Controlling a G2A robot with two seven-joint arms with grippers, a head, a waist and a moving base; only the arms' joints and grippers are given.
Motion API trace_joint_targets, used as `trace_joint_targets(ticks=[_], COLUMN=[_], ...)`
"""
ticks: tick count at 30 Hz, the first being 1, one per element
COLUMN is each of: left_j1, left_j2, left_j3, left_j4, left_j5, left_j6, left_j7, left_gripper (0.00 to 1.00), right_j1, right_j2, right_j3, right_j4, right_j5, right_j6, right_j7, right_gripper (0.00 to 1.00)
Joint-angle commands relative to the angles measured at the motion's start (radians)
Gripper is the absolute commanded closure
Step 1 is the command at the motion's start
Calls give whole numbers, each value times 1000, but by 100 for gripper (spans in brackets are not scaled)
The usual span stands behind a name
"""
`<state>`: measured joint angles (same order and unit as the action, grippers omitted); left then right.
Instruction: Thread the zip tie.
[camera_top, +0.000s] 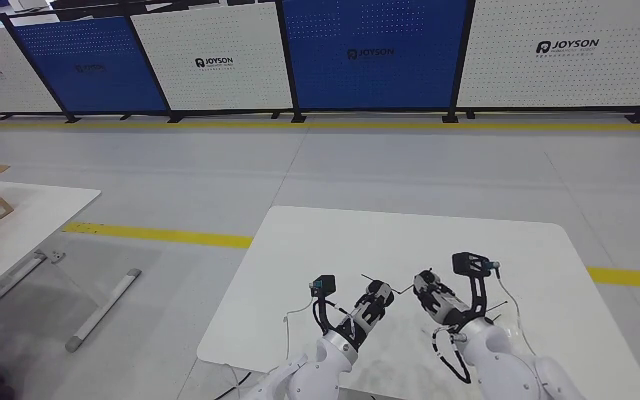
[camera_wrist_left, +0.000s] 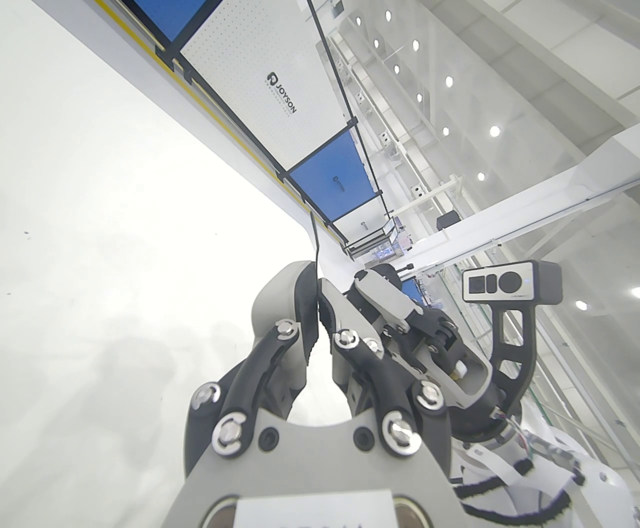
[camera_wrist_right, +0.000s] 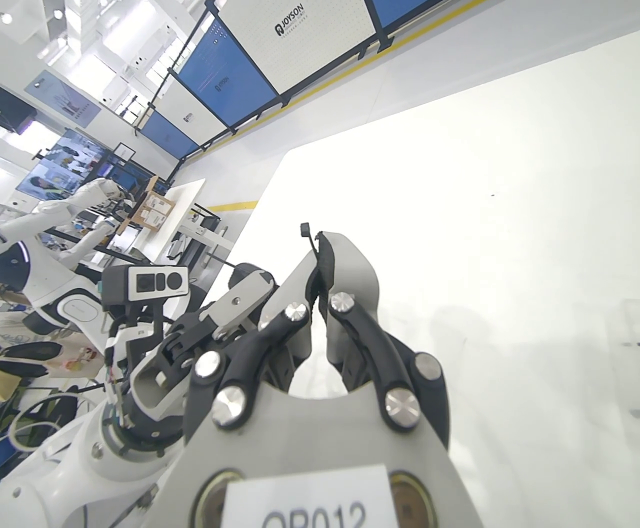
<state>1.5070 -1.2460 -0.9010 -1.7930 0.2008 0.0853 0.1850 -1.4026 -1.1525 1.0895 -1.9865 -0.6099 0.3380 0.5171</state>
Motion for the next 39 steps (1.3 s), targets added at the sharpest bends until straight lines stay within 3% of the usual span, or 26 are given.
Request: trace_joint_targets(ticks=[1,10,20,37,39], left_j1=[0,0,0,0,0], left_j2=[0,0,0,0,0], left_j3=[0,0,0,0,0], left_j4=[0,0,0,0,0], left_j5=[0,0,0,0,0], left_j6=[0,0,0,0,0], left_j7=[0,0,0,0,0], left_gripper=[100,100,100,100,100], right_j1=[4,5,-94,-94,-105], right_j2=[-2,-9,-5,-5,-6], right_j3=[-3,5,73,73,79], right_j4=[-2,-6,-47,-47,-45], right_j5=[-5,-18,-5,-5,10], right_j6=[2,2,-24,-24,-56], right_j7=[1,8,-70,-70,-90], right_gripper=[100,100,100,100,100])
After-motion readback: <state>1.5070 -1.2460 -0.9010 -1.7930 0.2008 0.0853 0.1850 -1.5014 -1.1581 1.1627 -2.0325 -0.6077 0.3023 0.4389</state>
